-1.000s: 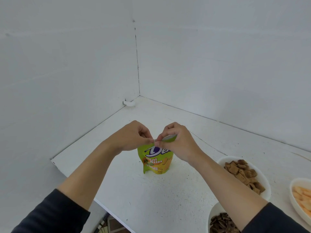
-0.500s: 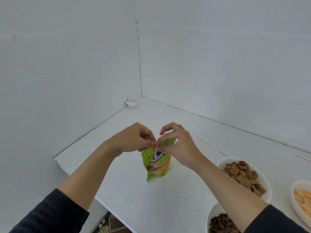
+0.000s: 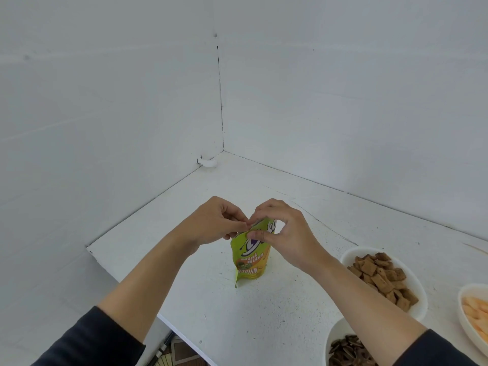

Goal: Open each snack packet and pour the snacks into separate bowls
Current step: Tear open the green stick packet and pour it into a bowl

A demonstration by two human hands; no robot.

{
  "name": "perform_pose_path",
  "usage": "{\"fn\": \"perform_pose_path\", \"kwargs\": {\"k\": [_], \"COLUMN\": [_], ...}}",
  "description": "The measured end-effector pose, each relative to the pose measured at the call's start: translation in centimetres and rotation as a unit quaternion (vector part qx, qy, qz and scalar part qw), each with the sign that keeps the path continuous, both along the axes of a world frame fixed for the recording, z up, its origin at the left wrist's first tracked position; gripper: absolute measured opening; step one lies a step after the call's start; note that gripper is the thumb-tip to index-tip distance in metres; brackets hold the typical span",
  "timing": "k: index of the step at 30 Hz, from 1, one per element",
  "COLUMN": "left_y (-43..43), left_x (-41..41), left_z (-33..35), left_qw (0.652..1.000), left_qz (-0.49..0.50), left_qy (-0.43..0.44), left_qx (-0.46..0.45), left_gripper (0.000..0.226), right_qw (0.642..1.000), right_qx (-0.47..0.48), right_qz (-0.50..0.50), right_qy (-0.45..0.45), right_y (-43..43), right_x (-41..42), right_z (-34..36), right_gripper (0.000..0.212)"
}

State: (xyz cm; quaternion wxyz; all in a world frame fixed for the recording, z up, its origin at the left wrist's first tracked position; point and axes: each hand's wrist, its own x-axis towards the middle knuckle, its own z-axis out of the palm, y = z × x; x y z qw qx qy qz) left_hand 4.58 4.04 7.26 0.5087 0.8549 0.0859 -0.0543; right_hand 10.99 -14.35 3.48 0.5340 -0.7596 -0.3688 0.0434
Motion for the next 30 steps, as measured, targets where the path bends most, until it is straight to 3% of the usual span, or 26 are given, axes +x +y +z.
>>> {"fn": "perform_pose_path", "kwargs": {"k": [7, 16, 20, 28, 30], "left_y": [-1.4, -1.8, -1.3, -1.8, -2.3], "left_x": [0.2, 0.7, 1.0, 0.8, 0.8], "left_z": [-0.9, -1.5, -2.3, -1.7, -1.1], "left_qw": [0.998, 0.993, 0.981, 0.978, 0.982], "left_qz": [0.061, 0.099, 0.162, 0.142, 0.115], "left_qy": [-0.031, -0.061, -0.094, -0.116, -0.126], "left_qx": [0.006, 0.018, 0.046, 0.1, 0.085], "left_gripper": [0.015, 0.015, 0.014, 0.004, 0.018], "right_qw": [0.999, 0.989, 0.982, 0.994, 0.995], "right_qx": [0.027, -0.081, -0.105, -0.08, -0.071], "right_qz": [-0.022, -0.004, -0.001, -0.014, -0.007], "right_qy": [-0.035, -0.126, -0.154, -0.067, -0.062], "right_y": [-0.3, 0.2, -0.3, -1.4, -1.3], "right_x": [0.5, 1.4, 1.1, 1.0, 0.7], "right_z": [-0.4, -0.6, -0.7, -0.5, -0.2], "right_gripper": [0.011, 0.013, 0.016, 0.011, 0.012]}}
